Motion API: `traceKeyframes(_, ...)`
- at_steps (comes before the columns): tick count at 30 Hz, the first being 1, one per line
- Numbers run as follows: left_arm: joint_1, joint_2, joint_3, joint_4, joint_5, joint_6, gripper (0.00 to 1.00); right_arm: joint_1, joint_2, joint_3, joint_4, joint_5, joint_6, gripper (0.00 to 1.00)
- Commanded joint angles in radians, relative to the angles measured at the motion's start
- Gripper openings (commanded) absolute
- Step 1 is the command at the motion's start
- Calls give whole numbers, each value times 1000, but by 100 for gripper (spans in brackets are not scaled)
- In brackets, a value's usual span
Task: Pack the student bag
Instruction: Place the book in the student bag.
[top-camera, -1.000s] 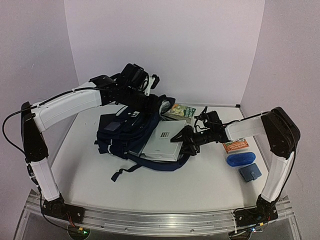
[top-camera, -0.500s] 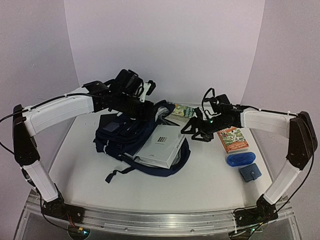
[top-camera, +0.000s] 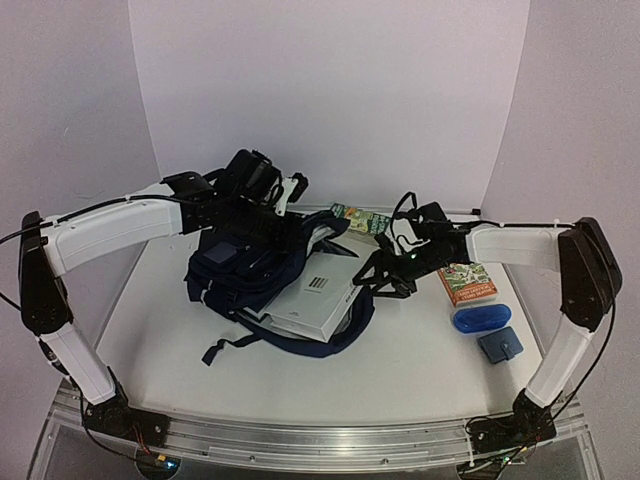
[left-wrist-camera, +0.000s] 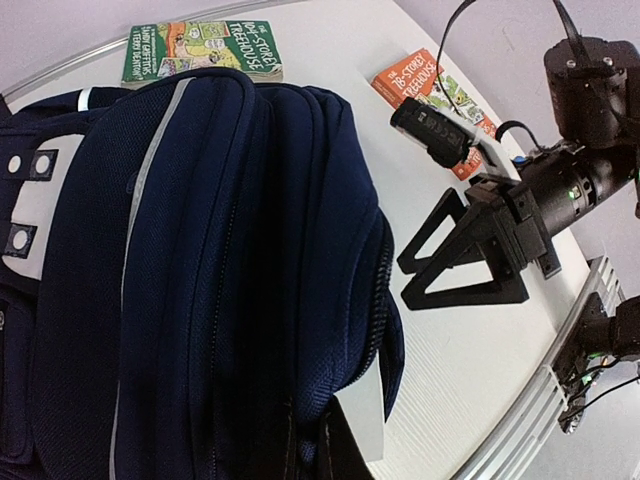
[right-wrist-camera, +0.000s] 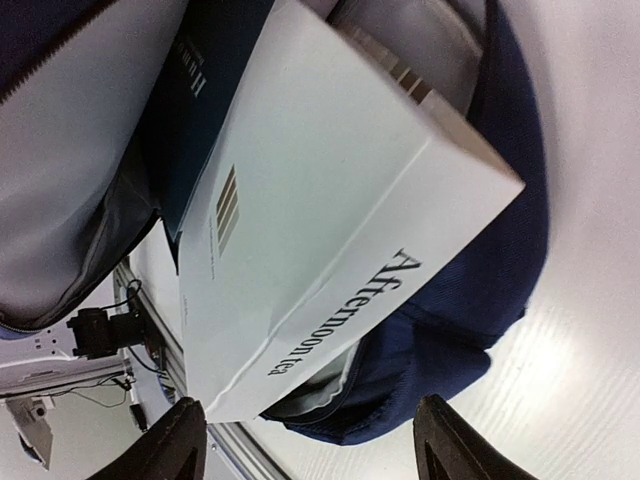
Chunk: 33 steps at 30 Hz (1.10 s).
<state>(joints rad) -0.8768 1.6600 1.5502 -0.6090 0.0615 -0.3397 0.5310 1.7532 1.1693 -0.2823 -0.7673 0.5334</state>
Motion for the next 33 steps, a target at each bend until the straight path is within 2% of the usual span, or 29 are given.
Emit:
traceKeyframes(1, 4, -11, 91, 66, 67, -3, 0, 41, 49, 9, 134, -80, 87, 67)
traceKeyframes(8, 4, 22, 143, 76, 176, -3, 0, 77, 204, 108, 340, -115, 295, 56)
traceKeyframes(14, 4, 11, 137, 61, 188, -3, 0, 95, 240, 63, 390, -29, 287, 43)
traceKeyframes(15, 4, 4, 126, 62, 187, -6, 0, 95, 239, 46, 390, -12, 279, 43)
traceKeyframes(19, 7, -17, 76, 52, 166, -19, 0, 95, 181, 14, 358, 15, 195, 56)
traceKeyframes(24, 10, -34, 37, 0, 119, -15, 0, 94, 73, 52, 157, 118, -13, 69)
traceKeyframes(27, 10, -49, 7, -35, 90, 0, 2, 73, 34, 56, 68, 95, -83, 69)
traceKeyframes(30, 10, -65, -21, -72, 57, 18, 4, 22, -20, 28, 65, 61, -97, 67)
traceKeyframes(33, 10, -69, -34, -92, 50, 35, 9, -10, -47, 22, 61, 116, -140, 64)
